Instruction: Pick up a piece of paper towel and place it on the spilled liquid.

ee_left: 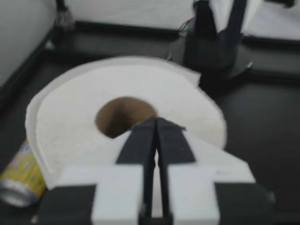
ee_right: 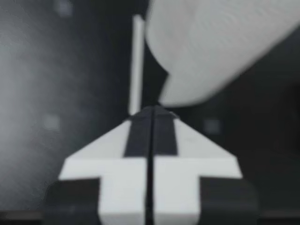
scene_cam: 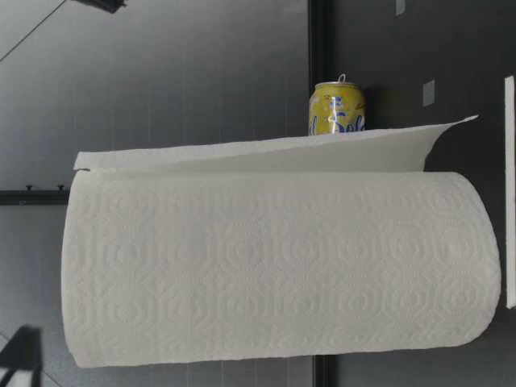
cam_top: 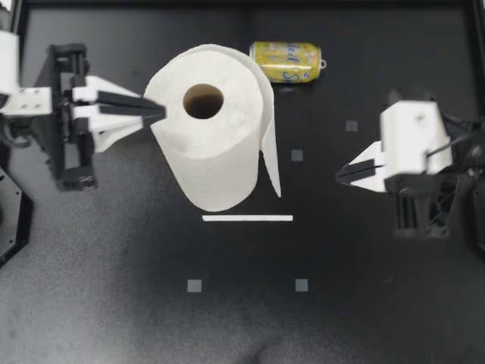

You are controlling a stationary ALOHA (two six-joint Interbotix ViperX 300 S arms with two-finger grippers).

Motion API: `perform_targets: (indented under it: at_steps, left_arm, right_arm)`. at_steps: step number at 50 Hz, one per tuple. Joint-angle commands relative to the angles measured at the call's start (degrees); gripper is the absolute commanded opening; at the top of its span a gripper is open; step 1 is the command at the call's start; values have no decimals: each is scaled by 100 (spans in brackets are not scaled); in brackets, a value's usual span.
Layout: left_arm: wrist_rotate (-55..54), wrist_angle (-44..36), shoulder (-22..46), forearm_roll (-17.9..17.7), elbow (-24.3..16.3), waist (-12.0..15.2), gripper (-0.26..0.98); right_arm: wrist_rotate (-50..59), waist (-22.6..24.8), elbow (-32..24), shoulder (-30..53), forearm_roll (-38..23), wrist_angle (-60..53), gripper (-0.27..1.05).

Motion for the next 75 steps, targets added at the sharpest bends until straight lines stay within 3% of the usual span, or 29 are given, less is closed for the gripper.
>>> perform_targets:
  at_steps: [1, 9, 14, 17, 25, 33, 48, 75]
  left_arm:
    - [18, 105, 105, 35, -255, 62, 11]
    - [26, 149, 220, 97, -308, 158, 11]
    - [26, 202, 211, 141, -281, 202, 11]
    - [26, 246, 220, 141, -246, 229, 11]
    - [0, 325, 229, 149, -158, 246, 11]
    - [0, 527, 237, 141, -141, 255, 11]
    - [9, 554, 255, 141, -149, 299, 11]
    - [0, 554, 413, 141, -149, 290, 11]
  right_arm:
    - [624, 519, -457, 220, -1028, 782, 2]
    - [2962, 2074, -712, 817, -4017, 2698, 2]
    - [4254, 2602, -650, 1107, -4966, 3076, 3]
    - [4992, 2698, -589, 1292, -5194, 3076, 3]
    - [6653, 2707, -396, 1872, -5555, 3094, 4]
    - [7972, 2707, -387, 2399, -5915, 3094, 15]
    - [9448, 2558, -439, 3111, -5994, 3094, 77]
    - [10063, 1846, -782, 3665, -6082, 2953, 76]
